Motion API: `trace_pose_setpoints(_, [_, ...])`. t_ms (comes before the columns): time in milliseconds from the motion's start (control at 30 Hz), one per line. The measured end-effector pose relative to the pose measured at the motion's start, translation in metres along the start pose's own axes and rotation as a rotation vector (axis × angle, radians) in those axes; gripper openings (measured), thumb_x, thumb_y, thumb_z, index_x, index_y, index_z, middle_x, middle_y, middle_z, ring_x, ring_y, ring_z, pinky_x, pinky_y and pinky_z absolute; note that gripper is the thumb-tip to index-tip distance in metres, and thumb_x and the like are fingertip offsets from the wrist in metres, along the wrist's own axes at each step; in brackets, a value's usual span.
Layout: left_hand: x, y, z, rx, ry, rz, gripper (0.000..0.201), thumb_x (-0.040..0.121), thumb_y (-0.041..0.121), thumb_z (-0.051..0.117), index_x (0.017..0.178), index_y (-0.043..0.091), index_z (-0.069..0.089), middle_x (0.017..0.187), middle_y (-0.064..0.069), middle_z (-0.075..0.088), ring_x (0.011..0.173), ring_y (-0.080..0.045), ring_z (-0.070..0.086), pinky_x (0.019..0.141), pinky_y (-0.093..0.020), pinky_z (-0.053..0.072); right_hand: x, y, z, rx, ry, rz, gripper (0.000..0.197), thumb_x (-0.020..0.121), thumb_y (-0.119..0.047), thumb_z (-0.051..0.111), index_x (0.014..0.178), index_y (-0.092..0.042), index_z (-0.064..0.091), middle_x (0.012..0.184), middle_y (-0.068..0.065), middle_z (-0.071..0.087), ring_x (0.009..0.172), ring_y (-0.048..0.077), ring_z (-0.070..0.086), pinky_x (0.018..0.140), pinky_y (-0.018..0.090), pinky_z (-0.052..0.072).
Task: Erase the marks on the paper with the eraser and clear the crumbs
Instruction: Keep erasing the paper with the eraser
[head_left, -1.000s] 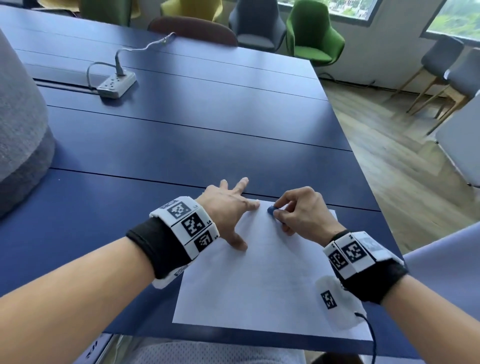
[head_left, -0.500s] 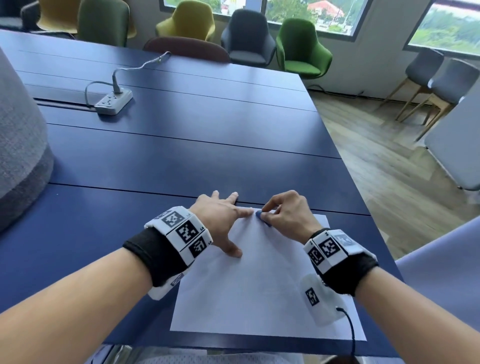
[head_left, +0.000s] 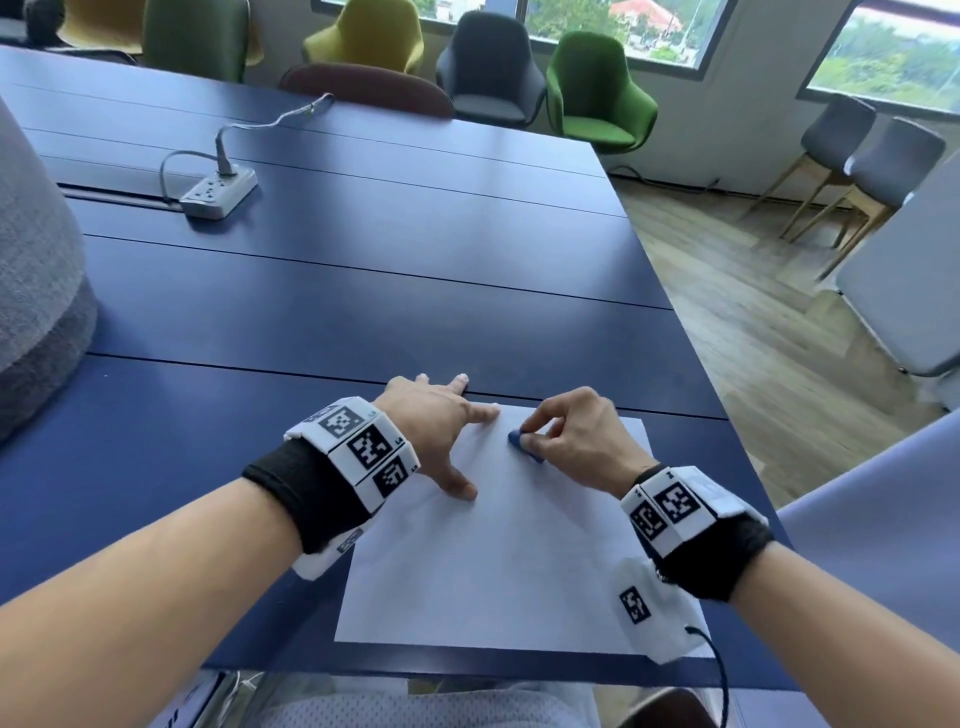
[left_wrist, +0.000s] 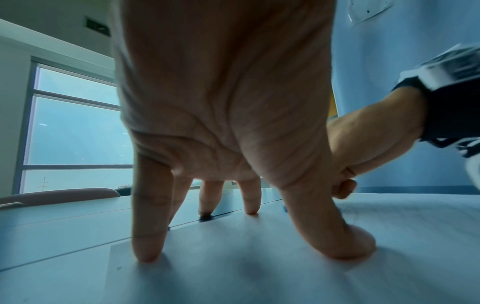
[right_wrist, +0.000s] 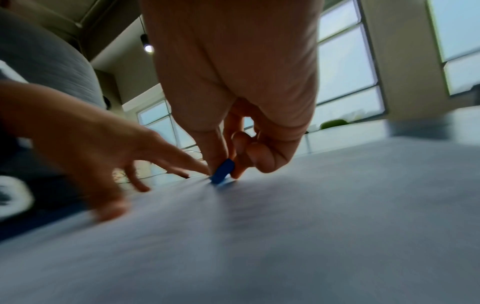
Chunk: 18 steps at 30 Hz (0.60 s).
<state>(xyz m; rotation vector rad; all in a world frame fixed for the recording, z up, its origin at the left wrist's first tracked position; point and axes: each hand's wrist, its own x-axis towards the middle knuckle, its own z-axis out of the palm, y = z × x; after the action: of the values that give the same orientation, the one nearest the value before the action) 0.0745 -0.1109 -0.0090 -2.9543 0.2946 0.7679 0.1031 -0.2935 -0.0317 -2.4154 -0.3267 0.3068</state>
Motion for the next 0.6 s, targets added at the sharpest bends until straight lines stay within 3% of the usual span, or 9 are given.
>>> trace_pose_setpoints(100, [-0.001, 0.001, 0.0, 0.013, 0.002, -0.002, 0.104, 0.071, 0.072, 0.068, 0.151, 0.051, 0.006, 0.165, 0.0, 0.0, 0.147, -0.039, 0.016, 0.107, -0.045, 0.031, 0.003, 0.006, -0.009, 0.025, 0.128, 0.05, 0.009, 0.078, -0.023, 0.072, 0.078, -0.014, 0.075, 0.068, 0.004, 0.07, 0.06, 0.01, 0.061, 0.045, 0.007, 0.038])
trace_pose_setpoints(233, [0.0, 0.0, 0.0, 0.023, 0.005, -0.005, 0.104, 0.071, 0.073, 0.068, 0.152, 0.05, 0.006, 0.165, 0.001, 0.0, 0.147, -0.038, 0.018, 0.107, -0.044, 0.031, -0.013, -0.004, 0.009, 0.028, -0.051, -0.021, 0.006, 0.079, -0.022, 0.072, 0.079, -0.018, 0.075, 0.063, 0.003, 0.069, 0.044, 0.0, 0.052, 0.043, 0.008, 0.035])
trace_pose_setpoints(367, [0.0, 0.003, -0.001, 0.026, -0.001, -0.005, 0.105, 0.071, 0.072, 0.068, 0.152, 0.049, 0.006, 0.165, -0.001, 0.0, 0.146, -0.04, 0.018, 0.107, -0.045, 0.031, 0.001, 0.006, -0.012, 0.003, 0.096, 0.045, 0.009, 0.079, -0.025, 0.073, 0.078, -0.017, 0.076, 0.067, 0.002, 0.071, 0.055, 0.0, 0.058, 0.045, 0.005, 0.035])
trace_pose_setpoints(500, [0.0, 0.002, 0.0, 0.036, 0.007, -0.006, 0.105, 0.071, 0.071, 0.069, 0.152, 0.049, 0.006, 0.165, -0.001, 0.001, 0.146, -0.04, 0.019, 0.107, -0.045, 0.032, -0.013, -0.003, 0.006, -0.005, -0.065, -0.034, 0.006, 0.078, -0.023, 0.073, 0.08, -0.018, 0.075, 0.063, 0.002, 0.07, 0.044, -0.002, 0.053, 0.044, 0.007, 0.036])
trace_pose_setpoints(600, [0.0, 0.004, -0.001, 0.034, 0.003, -0.006, 0.104, 0.072, 0.071, 0.068, 0.152, 0.048, 0.006, 0.165, -0.001, 0.0, 0.146, -0.04, 0.019, 0.107, -0.045, 0.032, -0.001, 0.004, -0.006, 0.003, 0.009, -0.002, 0.008, 0.078, -0.026, 0.074, 0.08, -0.018, 0.076, 0.063, 0.0, 0.069, 0.046, -0.002, 0.054, 0.045, 0.006, 0.035])
